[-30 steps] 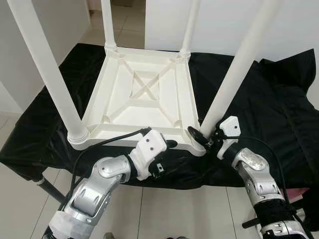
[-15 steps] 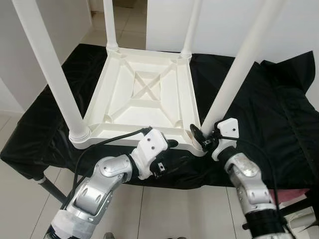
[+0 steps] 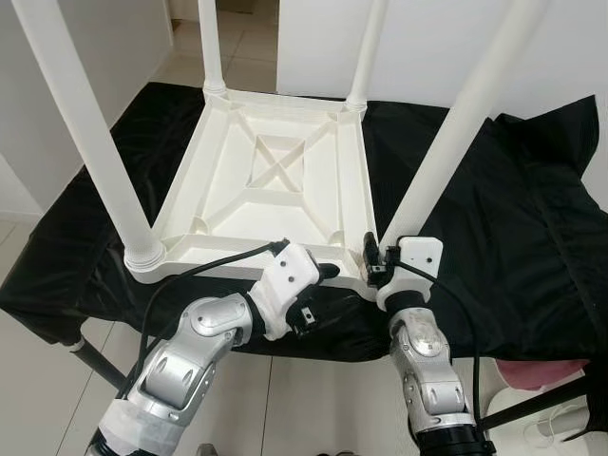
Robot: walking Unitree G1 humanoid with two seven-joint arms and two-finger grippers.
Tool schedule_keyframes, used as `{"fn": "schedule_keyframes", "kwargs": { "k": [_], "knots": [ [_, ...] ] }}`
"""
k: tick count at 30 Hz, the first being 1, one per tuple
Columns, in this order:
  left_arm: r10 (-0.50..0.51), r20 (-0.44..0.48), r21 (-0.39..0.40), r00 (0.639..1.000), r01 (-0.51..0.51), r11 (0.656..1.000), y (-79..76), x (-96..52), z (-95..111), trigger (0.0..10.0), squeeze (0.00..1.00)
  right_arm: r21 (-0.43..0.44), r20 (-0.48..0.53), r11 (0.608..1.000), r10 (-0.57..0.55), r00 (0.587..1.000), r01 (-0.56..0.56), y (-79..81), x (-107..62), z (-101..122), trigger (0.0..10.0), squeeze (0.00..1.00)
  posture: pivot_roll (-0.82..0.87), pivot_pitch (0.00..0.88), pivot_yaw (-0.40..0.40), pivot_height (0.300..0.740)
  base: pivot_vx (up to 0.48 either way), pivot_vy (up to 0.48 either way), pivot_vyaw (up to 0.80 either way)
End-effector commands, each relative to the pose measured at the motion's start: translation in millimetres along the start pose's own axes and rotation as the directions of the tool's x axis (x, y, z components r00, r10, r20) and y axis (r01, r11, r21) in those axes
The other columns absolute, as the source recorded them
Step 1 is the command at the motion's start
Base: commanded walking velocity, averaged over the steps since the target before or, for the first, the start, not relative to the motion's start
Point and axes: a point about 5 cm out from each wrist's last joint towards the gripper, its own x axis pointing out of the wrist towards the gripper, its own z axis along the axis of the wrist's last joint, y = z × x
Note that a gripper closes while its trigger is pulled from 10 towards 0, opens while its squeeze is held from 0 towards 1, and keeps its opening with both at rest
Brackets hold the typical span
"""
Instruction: Building children table
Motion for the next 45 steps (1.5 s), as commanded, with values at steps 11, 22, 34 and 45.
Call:
{"fn": "schedule_keyframes", "kwargs": {
  "k": [11, 22, 34, 45],
  "knots": [
    [0.080, -0.003, 0.001, 0.997, -0.080, 0.997, 5.5, -3.2, 1.3, 10.0, 0.00, -0.003, 0.063, 1.000, -0.011, 0.998, 0.012, -20.7, -0.7, 13.0, 10.0, 1.00, 0.00, 0.090, -0.055, 0.740, 0.000, 0.000, 0.00],
    [0.076, -0.009, -0.011, 0.997, -0.076, 0.997, 3.5, -6.0, 0.5, 10.0, 0.00, -0.027, 0.024, 0.942, 0.336, 0.942, -0.335, -38.9, -9.7, 14.0, 10.0, 0.00, 0.01, 0.091, -0.067, 0.740, 0.000, 0.000, 0.00],
    [0.072, -0.013, 0.009, 0.997, -0.072, 0.997, 6.9, -4.2, 2.1, 10.0, 0.00, -0.086, -0.073, 0.831, 0.545, 0.835, -0.549, -57.8, 5.7, 5.2, 10.0, 0.00, 0.01, 0.074, -0.058, 0.740, 0.000, 0.000, 0.00],
    [0.055, -0.053, 0.042, 0.997, -0.053, 0.998, 3.6, 0.3, -4.2, 10.0, 0.00, -0.107, -0.113, 0.765, 0.625, 0.772, -0.635, -50.9, 24.4, -2.6, 0.0, 0.00, 0.01, 0.067, -0.062, 0.740, 0.000, 0.000, 0.00]
  ]
}}
